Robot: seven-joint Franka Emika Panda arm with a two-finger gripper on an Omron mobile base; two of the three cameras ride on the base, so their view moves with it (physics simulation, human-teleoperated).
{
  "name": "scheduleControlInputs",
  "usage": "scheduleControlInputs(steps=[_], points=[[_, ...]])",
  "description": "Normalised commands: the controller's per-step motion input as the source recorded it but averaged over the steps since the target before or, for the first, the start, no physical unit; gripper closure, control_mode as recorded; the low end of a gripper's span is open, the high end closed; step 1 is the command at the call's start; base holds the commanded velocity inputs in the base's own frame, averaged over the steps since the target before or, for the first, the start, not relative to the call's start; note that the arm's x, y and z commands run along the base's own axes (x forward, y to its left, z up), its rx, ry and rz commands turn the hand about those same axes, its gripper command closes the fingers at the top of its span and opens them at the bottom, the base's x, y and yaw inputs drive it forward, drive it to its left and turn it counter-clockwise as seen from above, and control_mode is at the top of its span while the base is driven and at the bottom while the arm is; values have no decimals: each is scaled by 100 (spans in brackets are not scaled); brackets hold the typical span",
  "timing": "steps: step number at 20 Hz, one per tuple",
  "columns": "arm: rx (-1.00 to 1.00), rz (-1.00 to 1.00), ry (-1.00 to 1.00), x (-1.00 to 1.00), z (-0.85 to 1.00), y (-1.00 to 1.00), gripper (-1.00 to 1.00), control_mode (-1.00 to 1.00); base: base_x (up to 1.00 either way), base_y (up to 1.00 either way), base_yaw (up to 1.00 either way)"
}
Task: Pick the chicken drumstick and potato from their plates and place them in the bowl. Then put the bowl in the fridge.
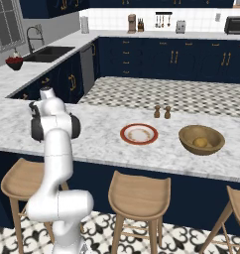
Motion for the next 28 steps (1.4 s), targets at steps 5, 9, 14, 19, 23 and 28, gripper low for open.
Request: scheduleControlInputs(steps=[5,9,14,19,23,28], points=[[0,0,7,0,-38,-22,-100,-100,0,0,0],[0,0,2,0,-22,-5,100,-100,0,0,0],[6,3,0,-27,-3,-41,100,-100,0,0,0],[14,1,0,-92,34,-86,100,-100,0,0,0],[15,3,-5,-100,50,-100,100,-100,0,0,0],[9,4,-9,-98,84,-100,100,-100,0,0,0]])
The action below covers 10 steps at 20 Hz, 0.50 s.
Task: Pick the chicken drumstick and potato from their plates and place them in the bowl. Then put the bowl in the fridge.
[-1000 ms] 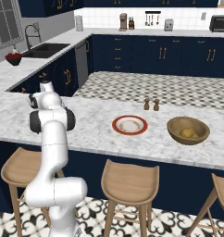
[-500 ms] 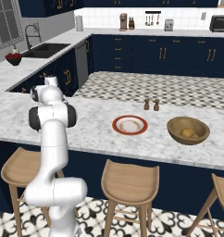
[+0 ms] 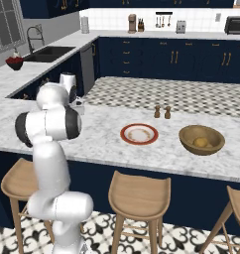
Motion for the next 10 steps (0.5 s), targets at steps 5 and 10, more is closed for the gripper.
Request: scheduleControlInputs(steps=[5,10], points=[[0,4,-18,-96,72,-100,100,-100,0,0,0],[-6,-6,-4,-58,43,-100,100,-100,0,0,0]])
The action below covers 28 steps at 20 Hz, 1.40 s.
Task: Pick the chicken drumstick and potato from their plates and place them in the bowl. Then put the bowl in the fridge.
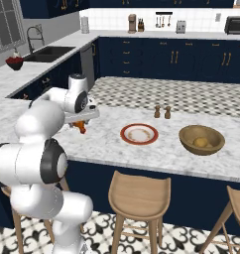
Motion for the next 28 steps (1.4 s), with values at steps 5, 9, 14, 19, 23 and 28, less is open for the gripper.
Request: scheduleControlInputs(steps=[5,9,14,19,23,28], points=[[-9,-19,5,-4,41,-100,100,-100,0,0,0],[1,-15,7,10,45,-100,100,-100,0,0,0],[1,-3,1,5,8,-100,100,-100,0,0,0],[0,-2,1,0,-20,-100,100,-100,0,0,0],[1,-9,0,1,-33,-100,100,-100,0,0,0],[0,-9,3,14,-4,-100,100,-100,0,0,0]])
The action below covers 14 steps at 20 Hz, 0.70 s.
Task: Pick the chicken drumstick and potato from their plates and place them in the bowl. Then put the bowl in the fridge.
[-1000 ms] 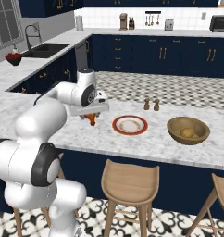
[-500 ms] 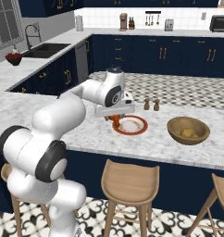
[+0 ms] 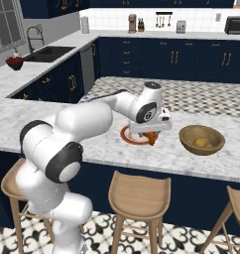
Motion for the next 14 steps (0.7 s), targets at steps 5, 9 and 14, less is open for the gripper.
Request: scheduleControlInputs(steps=[5,9,14], points=[[0,-17,2,18,0,-100,100,-100,0,0,0],[8,-17,2,51,4,-100,100,-100,0,0,0],[12,-16,0,44,3,-90,100,-100,0,0,0]])
